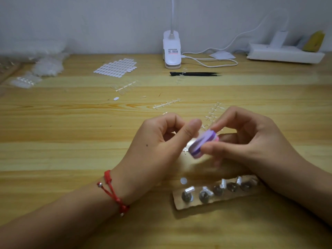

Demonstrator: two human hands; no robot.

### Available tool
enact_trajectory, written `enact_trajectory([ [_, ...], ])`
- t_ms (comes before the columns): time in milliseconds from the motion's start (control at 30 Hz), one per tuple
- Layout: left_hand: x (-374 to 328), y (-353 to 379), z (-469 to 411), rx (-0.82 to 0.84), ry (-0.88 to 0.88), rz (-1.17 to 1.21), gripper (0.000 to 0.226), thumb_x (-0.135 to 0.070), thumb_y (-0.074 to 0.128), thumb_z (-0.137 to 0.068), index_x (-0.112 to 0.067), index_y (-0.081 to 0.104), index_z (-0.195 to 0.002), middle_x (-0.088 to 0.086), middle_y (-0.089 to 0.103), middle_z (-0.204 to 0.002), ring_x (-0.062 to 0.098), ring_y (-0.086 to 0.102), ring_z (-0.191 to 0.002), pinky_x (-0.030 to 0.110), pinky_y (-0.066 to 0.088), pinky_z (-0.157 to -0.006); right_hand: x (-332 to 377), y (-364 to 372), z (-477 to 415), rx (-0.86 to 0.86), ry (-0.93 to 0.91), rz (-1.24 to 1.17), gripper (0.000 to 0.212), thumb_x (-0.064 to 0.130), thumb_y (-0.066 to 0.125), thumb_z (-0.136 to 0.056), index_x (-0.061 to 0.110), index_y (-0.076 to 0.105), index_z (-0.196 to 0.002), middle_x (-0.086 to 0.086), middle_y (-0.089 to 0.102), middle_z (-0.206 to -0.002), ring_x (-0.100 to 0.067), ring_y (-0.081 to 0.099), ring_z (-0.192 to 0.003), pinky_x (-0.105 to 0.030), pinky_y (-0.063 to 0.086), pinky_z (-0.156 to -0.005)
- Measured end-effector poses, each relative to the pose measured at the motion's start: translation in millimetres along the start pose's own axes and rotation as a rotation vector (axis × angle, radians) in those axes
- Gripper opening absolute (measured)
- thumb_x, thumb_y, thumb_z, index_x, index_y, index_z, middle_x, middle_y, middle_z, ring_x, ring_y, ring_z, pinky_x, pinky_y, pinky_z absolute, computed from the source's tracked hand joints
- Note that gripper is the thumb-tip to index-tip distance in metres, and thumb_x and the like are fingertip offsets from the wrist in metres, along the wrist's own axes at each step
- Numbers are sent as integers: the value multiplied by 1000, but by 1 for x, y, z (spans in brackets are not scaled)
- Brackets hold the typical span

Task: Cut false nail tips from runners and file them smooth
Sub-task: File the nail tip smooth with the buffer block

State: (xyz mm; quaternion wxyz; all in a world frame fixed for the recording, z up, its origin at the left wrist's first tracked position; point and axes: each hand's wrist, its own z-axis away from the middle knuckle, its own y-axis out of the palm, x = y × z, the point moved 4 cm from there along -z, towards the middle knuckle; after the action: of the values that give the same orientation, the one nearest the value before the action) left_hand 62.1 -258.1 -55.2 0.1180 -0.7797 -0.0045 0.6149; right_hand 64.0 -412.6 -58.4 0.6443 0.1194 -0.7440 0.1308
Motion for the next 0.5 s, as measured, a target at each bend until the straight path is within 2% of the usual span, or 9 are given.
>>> enact_trajectory([
  [100,1,-2,-1,-36,-20,22,27,-40,57,-79,-19,60,-64,-19,46,-39,-2,36,-36,7,28,-40,-1,-9,-2,-117,-15,-47,28,26,84,-55,23,65,-74,-8,73,-80,-27,72,-62,-25,54,-49],
  [233,0,0,-1,-10,-11,17,26,-39,56,-80,-19,60,-65,-19,48,-41,-4,40,-37,5,29,-41,2,2,0,12,7,4,28,21,85,-55,21,65,-74,-9,73,-82,-21,72,-59,-25,55,-49],
  [367,3,-1,-1,-27,-26,21,28,-44,56,-78,-23,59,-60,-16,43,-39,0,31,-37,10,26,-40,0,-9,-2,-148,-2,-88,26,25,83,-50,25,68,-70,-6,72,-80,-20,69,-55,-23,54,-49],
  [500,1,0,-1,-5,-9,4,26,-40,55,-81,-21,58,-63,-19,47,-40,-4,38,-36,5,28,-41,0,0,-1,-2,39,15,26,26,84,-53,26,69,-74,-7,72,-83,-18,68,-52,-27,55,-46],
])
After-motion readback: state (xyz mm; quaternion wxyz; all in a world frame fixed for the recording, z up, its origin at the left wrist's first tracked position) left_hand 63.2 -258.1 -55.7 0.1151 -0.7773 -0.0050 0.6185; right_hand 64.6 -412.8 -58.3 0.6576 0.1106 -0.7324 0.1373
